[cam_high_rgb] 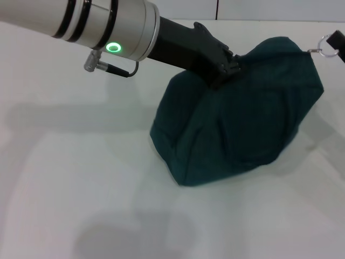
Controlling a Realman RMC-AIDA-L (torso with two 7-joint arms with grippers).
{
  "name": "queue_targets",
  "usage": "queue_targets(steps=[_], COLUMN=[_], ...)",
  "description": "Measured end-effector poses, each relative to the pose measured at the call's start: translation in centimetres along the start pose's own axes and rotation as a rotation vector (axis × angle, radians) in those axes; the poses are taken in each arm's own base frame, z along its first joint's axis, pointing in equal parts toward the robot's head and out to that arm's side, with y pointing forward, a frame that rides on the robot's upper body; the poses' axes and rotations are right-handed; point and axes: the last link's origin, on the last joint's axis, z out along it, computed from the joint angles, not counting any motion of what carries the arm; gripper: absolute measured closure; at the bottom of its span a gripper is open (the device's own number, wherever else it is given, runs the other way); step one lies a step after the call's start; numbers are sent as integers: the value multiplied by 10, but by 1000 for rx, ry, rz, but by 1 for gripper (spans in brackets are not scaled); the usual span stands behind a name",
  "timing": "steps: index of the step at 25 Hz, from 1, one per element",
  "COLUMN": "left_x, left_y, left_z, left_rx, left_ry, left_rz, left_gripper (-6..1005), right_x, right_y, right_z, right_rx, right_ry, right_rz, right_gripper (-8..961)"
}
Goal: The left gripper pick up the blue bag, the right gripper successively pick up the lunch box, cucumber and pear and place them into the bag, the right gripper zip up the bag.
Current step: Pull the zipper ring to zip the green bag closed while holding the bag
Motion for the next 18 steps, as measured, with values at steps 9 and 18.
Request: queue_targets(steps=[9, 18], left_x=[0, 4], left_y=[-3, -1], left_z=[-4, -5], left_rx=[2, -21], left_ry=[22, 60], left_rz=[-1, 11], left_gripper=[939, 942], right_x=[14, 22], right_y=[-18, -28], right_z=[-13, -12], right_rx=[148, 220], right_ry=[53, 104], right_rz=[31, 43], right_gripper=[935, 935])
